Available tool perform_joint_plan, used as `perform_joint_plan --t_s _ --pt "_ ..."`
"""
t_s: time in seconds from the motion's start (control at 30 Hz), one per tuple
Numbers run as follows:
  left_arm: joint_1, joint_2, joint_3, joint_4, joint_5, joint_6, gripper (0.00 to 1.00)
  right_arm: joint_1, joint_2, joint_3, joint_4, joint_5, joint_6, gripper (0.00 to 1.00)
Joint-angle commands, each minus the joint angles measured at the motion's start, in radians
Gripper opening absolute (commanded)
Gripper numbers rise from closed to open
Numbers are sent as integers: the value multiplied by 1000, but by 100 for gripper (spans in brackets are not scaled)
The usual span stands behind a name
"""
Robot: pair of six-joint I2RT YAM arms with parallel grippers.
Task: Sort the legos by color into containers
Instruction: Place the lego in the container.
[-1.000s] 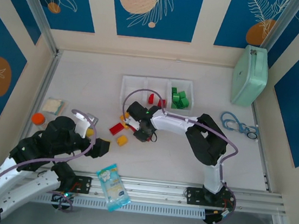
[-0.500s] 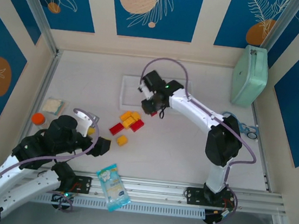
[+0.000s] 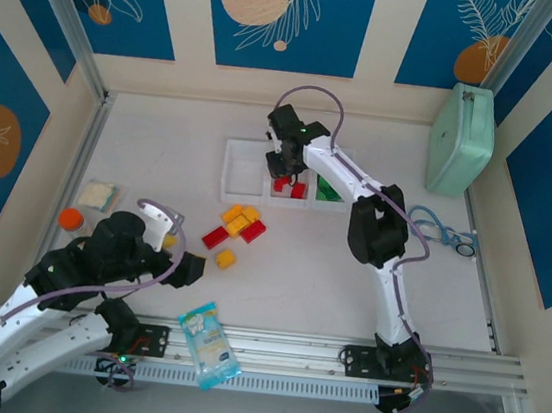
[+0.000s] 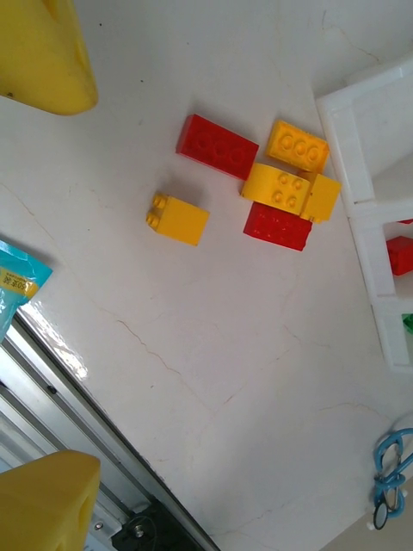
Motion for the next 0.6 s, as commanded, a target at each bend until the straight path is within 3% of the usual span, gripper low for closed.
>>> perform_joint_plan --t_s 0.0,0.1,0.27,0.33,0.57 --pt "6 11 5 -9 -10 -7 99 -5 47 95 -48 79 -23 16" --pt "6 18 6 -11 -13 -8 99 -12 66 111 -52 104 -25 24" --pt "6 27 5 -10 -13 -8 99 -6 12 86 -91 72 -29 66" --pt "7 31 3 -8 -9 -8 99 1 -65 -1 -53 45 -9 76" --pt "7 96 6 -12 -10 -10 99 -14 -326 -259 37 -83 93 95"
